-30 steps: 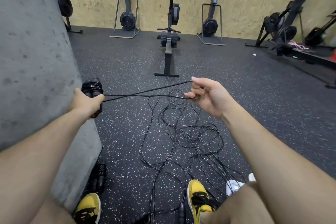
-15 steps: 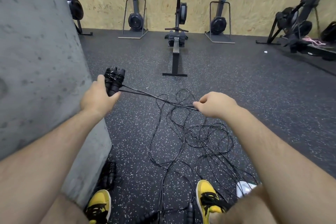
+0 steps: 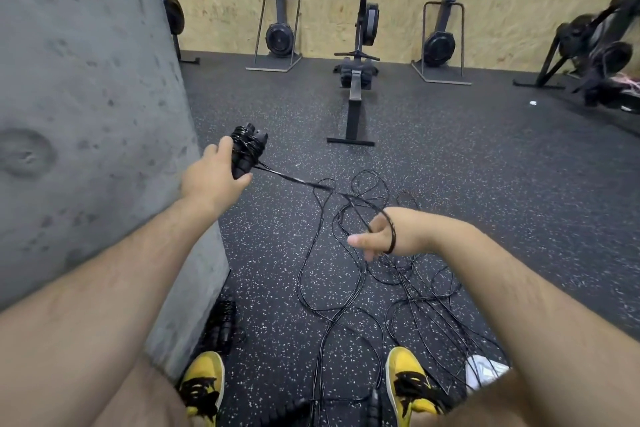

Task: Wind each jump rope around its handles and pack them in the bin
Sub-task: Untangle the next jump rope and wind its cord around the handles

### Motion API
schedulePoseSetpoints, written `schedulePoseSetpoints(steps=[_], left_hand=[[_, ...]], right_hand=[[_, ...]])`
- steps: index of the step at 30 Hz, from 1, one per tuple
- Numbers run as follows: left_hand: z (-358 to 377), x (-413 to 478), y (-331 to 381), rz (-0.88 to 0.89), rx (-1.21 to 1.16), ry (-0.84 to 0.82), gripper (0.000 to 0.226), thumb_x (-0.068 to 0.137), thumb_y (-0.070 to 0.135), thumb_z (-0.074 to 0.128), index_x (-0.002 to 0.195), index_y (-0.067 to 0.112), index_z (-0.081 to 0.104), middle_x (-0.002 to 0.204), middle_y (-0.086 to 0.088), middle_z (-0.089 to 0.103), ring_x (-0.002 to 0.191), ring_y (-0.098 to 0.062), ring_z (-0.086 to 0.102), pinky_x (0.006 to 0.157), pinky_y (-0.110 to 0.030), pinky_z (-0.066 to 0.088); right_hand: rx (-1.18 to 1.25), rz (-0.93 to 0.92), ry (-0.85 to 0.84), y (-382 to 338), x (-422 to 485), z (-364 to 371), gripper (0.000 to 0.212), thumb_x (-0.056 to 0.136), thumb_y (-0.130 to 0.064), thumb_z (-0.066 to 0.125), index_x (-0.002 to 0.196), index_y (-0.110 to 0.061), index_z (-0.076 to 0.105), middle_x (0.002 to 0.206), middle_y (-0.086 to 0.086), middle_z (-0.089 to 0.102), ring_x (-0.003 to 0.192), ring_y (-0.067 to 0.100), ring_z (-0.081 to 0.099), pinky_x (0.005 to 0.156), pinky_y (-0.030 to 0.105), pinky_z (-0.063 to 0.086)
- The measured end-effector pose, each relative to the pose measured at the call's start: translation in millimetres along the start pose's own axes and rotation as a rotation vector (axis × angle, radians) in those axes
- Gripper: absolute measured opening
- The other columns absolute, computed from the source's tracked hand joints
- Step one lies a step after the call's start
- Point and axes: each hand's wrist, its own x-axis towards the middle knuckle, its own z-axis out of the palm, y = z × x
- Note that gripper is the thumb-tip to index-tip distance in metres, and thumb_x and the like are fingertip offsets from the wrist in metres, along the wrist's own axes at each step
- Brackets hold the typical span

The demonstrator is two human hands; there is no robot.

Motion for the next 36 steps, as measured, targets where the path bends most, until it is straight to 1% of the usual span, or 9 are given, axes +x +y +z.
schedulePoseSetpoints(steps=[7, 12, 14, 17, 19, 22, 26, 31, 36], left_hand=[[-3.3, -3.5, 21.3, 0.213, 0.007, -0.020, 0.050, 0.086, 0.050, 0.065, 0.117, 0.023, 0.037, 0.115, -0.004, 0.054, 0.087, -0.040, 0.066, 0.062, -0.035, 0.042], [-11.7, -3.7, 29.5, 0.238, -0.036, 0.037, 0.051, 0.084, 0.048, 0.066, 0.120, 0.023, 0.038, 0.115, -0.003, 0.054, 0.086, -0.041, 0.065, 0.064, -0.036, 0.043], [-16.1, -2.1, 27.8, 0.241, -0.060, 0.049, 0.051, 0.083, 0.048, 0.067, 0.117, 0.024, 0.038, 0.114, -0.003, 0.054, 0.085, -0.040, 0.065, 0.064, -0.037, 0.046], [-21.4, -4.9, 31.1, 0.331, -0.066, 0.019, 0.048, 0.083, 0.047, 0.068, 0.114, 0.024, 0.041, 0.107, 0.001, 0.054, 0.084, -0.036, 0.065, 0.066, -0.038, 0.049], [-25.4, -10.7, 38.8, 0.412, -0.080, -0.033, 0.048, 0.082, 0.048, 0.070, 0.113, 0.024, 0.042, 0.107, 0.003, 0.055, 0.084, -0.033, 0.064, 0.068, -0.039, 0.049], [-34.8, -20.9, 52.8, 0.504, -0.145, -0.120, 0.049, 0.080, 0.048, 0.073, 0.112, 0.026, 0.044, 0.103, 0.007, 0.057, 0.083, -0.031, 0.063, 0.072, -0.039, 0.049], [-50.8, -35.6, 66.3, 0.571, -0.292, -0.179, 0.049, 0.075, 0.047, 0.077, 0.111, 0.032, 0.047, 0.086, 0.012, 0.059, 0.077, -0.019, 0.061, 0.073, -0.037, 0.052], [-65.1, -45.9, 71.6, 0.638, -0.396, -0.187, 0.058, 0.074, 0.052, 0.079, 0.118, 0.035, 0.046, 0.088, 0.016, 0.061, 0.078, -0.013, 0.060, 0.073, -0.030, 0.048], [-66.1, -44.6, 68.5, 0.602, -0.432, -0.186, 0.055, 0.075, 0.051, 0.080, 0.115, 0.037, 0.044, 0.088, 0.012, 0.063, 0.077, -0.008, 0.060, 0.071, -0.028, 0.047]], right_hand=[[-0.247, 0.291, -0.269, -6.7, 3.8, -4.2, 0.070, 0.088, -0.076, 0.046, 0.098, -0.013, 0.074, 0.086, -0.007, 0.077, 0.081, 0.014, 0.072, 0.093, 0.041, 0.054], [-0.413, 0.528, -0.132, 0.1, -9.5, -36.2, 0.039, 0.105, -0.017, 0.048, 0.144, -0.010, 0.051, 0.130, 0.008, 0.066, 0.102, 0.021, 0.063, 0.095, 0.029, 0.049], [-0.441, 0.591, -0.109, 1.1, -11.5, -40.2, 0.036, 0.103, -0.007, 0.047, 0.137, -0.004, 0.057, 0.130, 0.008, 0.064, 0.108, 0.023, 0.062, 0.098, 0.030, 0.049], [-0.345, 0.510, 0.102, 3.3, 1.7, -32.1, 0.027, 0.097, -0.006, 0.046, 0.122, -0.003, 0.058, 0.108, 0.012, 0.060, 0.098, 0.030, 0.059, 0.090, 0.037, 0.053], [-0.072, 0.343, 0.362, -2.0, 15.7, -19.3, 0.043, 0.097, -0.010, 0.047, 0.140, -0.007, 0.044, 0.124, 0.014, 0.059, 0.104, 0.030, 0.058, 0.088, 0.037, 0.050], [0.185, 0.033, 0.409, -19.4, 31.0, -0.9, 0.065, 0.099, -0.022, 0.056, 0.156, -0.016, 0.024, 0.156, 0.005, 0.038, 0.138, 0.026, 0.043, 0.114, 0.040, 0.036], [0.431, -0.204, 0.433, -41.4, 38.5, 8.4, 0.054, 0.098, -0.019, 0.062, 0.146, -0.017, 0.038, 0.141, -0.004, 0.045, 0.133, 0.009, 0.035, 0.107, 0.021, 0.026], [0.320, -0.192, 0.429, -62.6, 41.3, 17.4, 0.033, 0.099, -0.014, 0.046, 0.122, 0.004, 0.060, 0.121, 0.021, 0.063, 0.116, 0.036, 0.056, 0.100, 0.039, 0.045], [0.188, -0.083, 0.620, -58.3, 35.7, 8.2, 0.018, 0.093, -0.026, 0.059, 0.102, -0.013, 0.069, 0.101, -0.002, 0.069, 0.094, 0.021, 0.064, 0.078, 0.029, 0.049]])
